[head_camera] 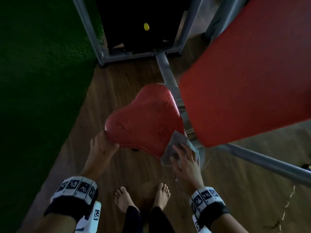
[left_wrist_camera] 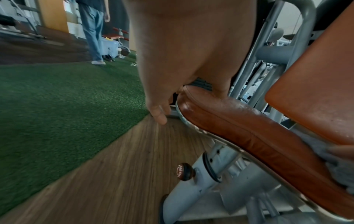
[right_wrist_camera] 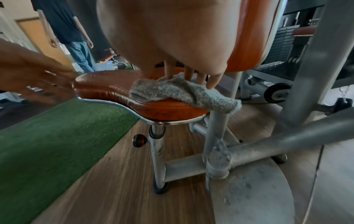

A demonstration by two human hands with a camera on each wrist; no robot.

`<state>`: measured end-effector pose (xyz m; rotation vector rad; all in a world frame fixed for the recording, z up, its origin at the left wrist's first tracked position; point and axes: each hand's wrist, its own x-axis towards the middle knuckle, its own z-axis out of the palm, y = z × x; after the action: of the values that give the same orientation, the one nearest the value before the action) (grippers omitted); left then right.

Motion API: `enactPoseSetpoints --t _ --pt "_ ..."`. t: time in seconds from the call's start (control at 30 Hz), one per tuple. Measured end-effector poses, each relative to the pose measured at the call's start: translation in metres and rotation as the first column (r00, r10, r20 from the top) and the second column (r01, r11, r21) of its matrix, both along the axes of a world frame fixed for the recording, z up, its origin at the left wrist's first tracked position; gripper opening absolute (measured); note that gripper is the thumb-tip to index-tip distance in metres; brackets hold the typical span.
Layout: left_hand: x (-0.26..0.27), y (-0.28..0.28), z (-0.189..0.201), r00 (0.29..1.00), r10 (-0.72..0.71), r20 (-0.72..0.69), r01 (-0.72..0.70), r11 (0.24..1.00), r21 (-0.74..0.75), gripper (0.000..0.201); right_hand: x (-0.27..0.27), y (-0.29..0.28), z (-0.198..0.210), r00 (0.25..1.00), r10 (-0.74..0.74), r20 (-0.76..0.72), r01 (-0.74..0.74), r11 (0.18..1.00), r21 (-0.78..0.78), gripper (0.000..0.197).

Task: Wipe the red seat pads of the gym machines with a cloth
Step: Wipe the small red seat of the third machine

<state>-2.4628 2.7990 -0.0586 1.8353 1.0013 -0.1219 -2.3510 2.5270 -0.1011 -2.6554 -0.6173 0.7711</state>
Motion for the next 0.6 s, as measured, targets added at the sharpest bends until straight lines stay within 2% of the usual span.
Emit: enactPoseSetpoints --t 0.1,0.17,0.23,0.37,0.5,0.6 --pt "0.006 0.005 -0.023 0.999 0.03 -0.042 -0.031 0.999 -0.009 0.095 0.01 0.006 -0.012 0.996 0.038 0.078 -0.038 0.999 0.001 0.059" --pt "0.014 0.006 -0.029 0.997 0.043 -0.059 -0.045 0.998 -0.037 0.111 0.017 0.012 -0.019 0.991 0.036 0.129 -0.041 0.999 0.035 0.062" --pt "0.02 0.007 -0.035 0.998 0.035 -0.047 -0.038 0.997 -0.06 0.121 0.02 0.016 -0.023 0.987 0.045 0.152 -0.046 0.999 0.003 0.066" --pt "0.024 0.008 -0.049 1.0 0.019 -0.008 -0.02 0.996 -0.081 0.133 0.004 0.012 -0.022 0.97 0.075 0.229 -0.065 0.996 -0.055 0.063" --pt "0.022 0.009 -0.061 1.0 -0.009 -0.009 0.008 0.998 -0.055 0.133 -0.026 0.001 -0.024 0.964 0.097 0.249 -0.097 0.995 -0.011 0.062" --pt "0.021 0.01 -0.064 1.0 -0.02 -0.019 0.019 0.999 -0.031 0.134 -0.025 0.006 -0.028 0.947 0.131 0.294 -0.135 0.991 -0.008 0.062"
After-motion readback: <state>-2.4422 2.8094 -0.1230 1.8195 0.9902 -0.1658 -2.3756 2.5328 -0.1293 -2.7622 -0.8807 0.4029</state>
